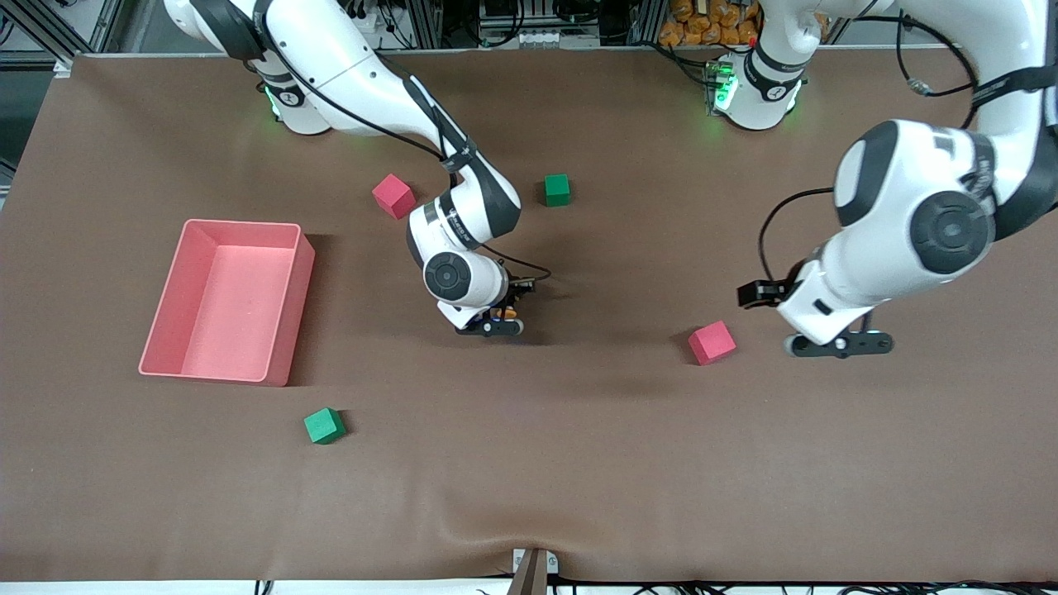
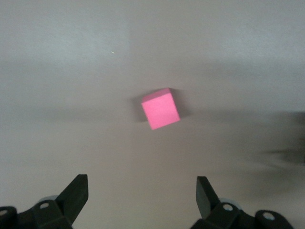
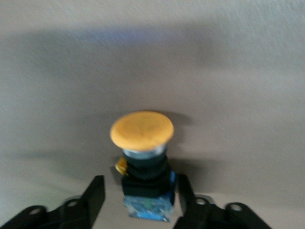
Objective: Place and upright button with both arms
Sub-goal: 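Carry the button to mid-table while the left gripper reaches toward it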
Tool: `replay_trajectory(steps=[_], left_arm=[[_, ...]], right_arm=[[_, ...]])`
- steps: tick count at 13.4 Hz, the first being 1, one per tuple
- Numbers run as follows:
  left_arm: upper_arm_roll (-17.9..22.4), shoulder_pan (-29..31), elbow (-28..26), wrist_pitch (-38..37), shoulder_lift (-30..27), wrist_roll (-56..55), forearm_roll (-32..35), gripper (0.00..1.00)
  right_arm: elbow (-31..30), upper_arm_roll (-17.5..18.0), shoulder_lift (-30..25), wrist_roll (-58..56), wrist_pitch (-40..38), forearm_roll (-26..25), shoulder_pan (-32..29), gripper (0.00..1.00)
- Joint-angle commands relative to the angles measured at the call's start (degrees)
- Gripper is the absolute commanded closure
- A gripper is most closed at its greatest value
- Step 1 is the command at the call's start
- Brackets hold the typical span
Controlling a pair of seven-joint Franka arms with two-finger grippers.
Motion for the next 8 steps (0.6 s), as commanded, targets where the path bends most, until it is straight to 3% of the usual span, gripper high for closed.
replay_trajectory(steps=[1, 5, 8], left_arm=[[0.26, -2.05, 1.72, 0.27, 2.32, -2.75, -1.68, 0.0], [-0.01, -2.67, 3.73, 0.18, 6.27, -2.22, -8.54, 0.0], [-0.27, -8.02, 8.28, 0.01, 11.18, -7.91, -9.78, 0.0]], right_arm=[[0.9, -0.88, 0.54, 0.06, 1.71, 0.97, 0.47, 0.02], [2.3, -1.67, -5.41, -0.56, 0.66, 0.27, -1.99, 0.0], [2.21, -1.58, -13.85, -0.56, -4.77, -1.57, -5.76, 0.0]])
